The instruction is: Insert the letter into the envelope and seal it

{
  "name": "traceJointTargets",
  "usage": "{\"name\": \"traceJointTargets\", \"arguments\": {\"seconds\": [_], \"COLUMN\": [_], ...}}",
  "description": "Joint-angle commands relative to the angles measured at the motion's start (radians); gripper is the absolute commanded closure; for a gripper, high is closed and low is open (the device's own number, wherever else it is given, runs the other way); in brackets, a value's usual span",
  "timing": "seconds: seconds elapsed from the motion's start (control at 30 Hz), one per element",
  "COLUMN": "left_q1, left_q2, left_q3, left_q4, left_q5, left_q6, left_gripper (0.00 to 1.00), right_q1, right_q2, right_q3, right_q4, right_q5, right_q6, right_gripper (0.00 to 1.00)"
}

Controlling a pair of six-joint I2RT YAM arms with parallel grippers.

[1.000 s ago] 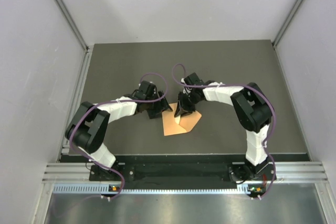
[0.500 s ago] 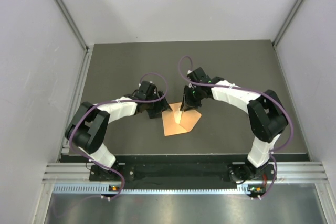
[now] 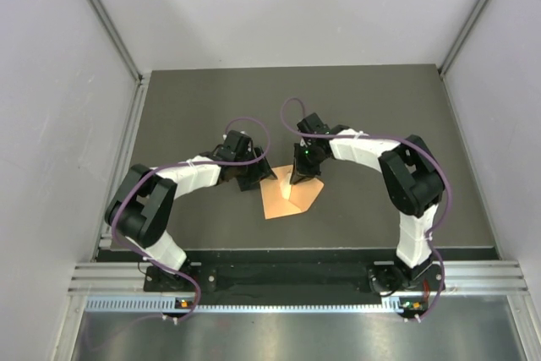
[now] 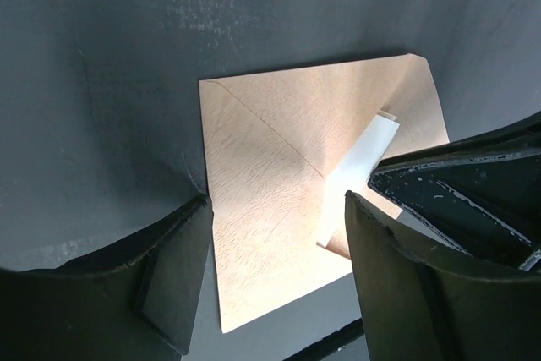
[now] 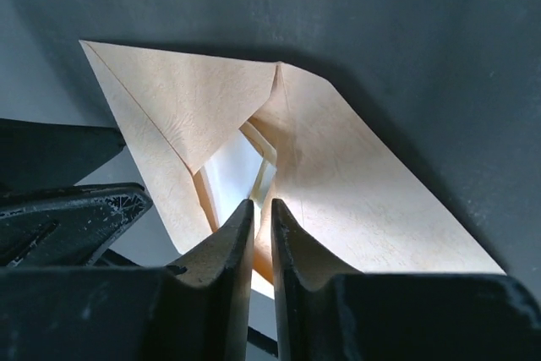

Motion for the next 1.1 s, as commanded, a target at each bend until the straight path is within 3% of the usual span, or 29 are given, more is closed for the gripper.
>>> {"name": "traceJointTargets", "arguments": {"seconds": [0.0,0.13,0.43,0.63,0.67,0.7,0.87,1.07], "left_q1": [-0.002,-0.002,-0.002,-0.002,-0.002,-0.002,-0.002,-0.002], "left_q2": [0.015,0.032,0.053,0.05,0.049,0.047,0.041,0.049], "left_q3": [0.027,0.039,0.063,0.061,0.058,0.056,0.043,0.043], "left_q4": [-0.001,-0.004,-0.021,-0.035,-0.034,-0.032,-0.027,-0.009], "left_q5": [-0.003,0.002,-0.004,-0.022,-0.024,-0.024,-0.024,-0.015], "left_q6": [0.022,0.028,0.039,0.04,0.039,0.039,0.031,0.022], "left_gripper": [0.31,0.33,0.34,0.34,0.34,0.34,0.34,0.34], "right_q1": [-0.006,-0.006,-0.007,-0.024,-0.03,-0.033,-0.039,-0.038], "right_q2": [0.026,0.058,0.098,0.026,0.017,0.005,-0.021,0.0], "right_q3": [0.069,0.088,0.114,0.047,0.024,0.014,-0.015,-0.015], "right_q4": [0.048,0.055,0.053,0.067,0.073,0.085,0.107,0.13], "right_q5": [-0.033,-0.06,-0.08,-0.022,-0.027,-0.034,-0.092,-0.131], "right_q6": [0.002,0.004,-0.01,-0.001,0.007,0.008,-0.005,0.005], "right_gripper": [0.87,1.0,1.0,1.0,0.91,0.67,0.63,0.68]}}
